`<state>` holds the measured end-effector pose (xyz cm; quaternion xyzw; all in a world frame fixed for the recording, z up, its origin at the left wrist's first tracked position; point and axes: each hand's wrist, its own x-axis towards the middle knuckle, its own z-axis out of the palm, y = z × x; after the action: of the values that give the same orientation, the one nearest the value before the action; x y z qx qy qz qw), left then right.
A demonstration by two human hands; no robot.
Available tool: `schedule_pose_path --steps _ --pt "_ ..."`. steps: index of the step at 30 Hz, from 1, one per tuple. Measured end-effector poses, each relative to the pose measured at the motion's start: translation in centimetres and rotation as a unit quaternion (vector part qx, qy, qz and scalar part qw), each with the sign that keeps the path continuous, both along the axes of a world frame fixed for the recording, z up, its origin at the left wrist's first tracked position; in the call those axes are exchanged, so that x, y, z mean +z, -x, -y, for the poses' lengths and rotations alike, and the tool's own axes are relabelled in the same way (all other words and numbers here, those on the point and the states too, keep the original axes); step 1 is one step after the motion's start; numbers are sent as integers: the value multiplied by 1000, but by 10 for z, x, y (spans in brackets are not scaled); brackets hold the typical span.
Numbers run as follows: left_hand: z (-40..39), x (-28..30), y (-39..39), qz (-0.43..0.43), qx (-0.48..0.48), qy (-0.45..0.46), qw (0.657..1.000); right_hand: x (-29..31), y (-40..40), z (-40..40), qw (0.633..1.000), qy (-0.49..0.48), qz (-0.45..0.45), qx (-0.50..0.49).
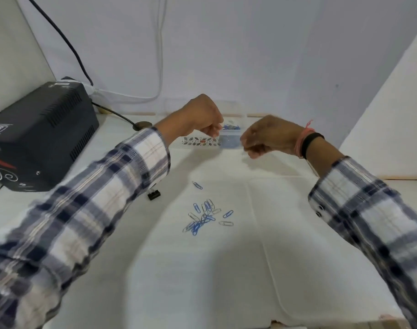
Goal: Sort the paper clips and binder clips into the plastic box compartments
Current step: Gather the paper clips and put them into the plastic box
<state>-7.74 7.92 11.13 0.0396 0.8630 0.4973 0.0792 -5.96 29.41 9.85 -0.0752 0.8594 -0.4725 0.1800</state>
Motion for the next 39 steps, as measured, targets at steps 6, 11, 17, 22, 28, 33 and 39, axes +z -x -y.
schedule_pose_path --steps 6,11,17,22,28,33,39 --pt "16 -50 -75 0 -179 402 898 -42 -69 30 948 -233 28 216" --pt "26 -69 -121 -24 -157 338 928 -63 -94 49 951 -211 -81 211" --pt "60 -63 -145 26 -209 345 915 -54 -107 36 937 -279 -43 204" --pt "49 -77 -137 -19 -222 367 903 -69 -107 53 935 -282 -120 180" --pt "63 -86 -126 12 -116 113 987 -70 -109 64 952 -242 -134 132" --pt "76 -84 -124 -19 14 -6 1000 -80 -116 90 932 -297 -135 159" --pt "73 -94 -130 -13 42 -93 995 -90 -119 101 904 -274 -257 205"
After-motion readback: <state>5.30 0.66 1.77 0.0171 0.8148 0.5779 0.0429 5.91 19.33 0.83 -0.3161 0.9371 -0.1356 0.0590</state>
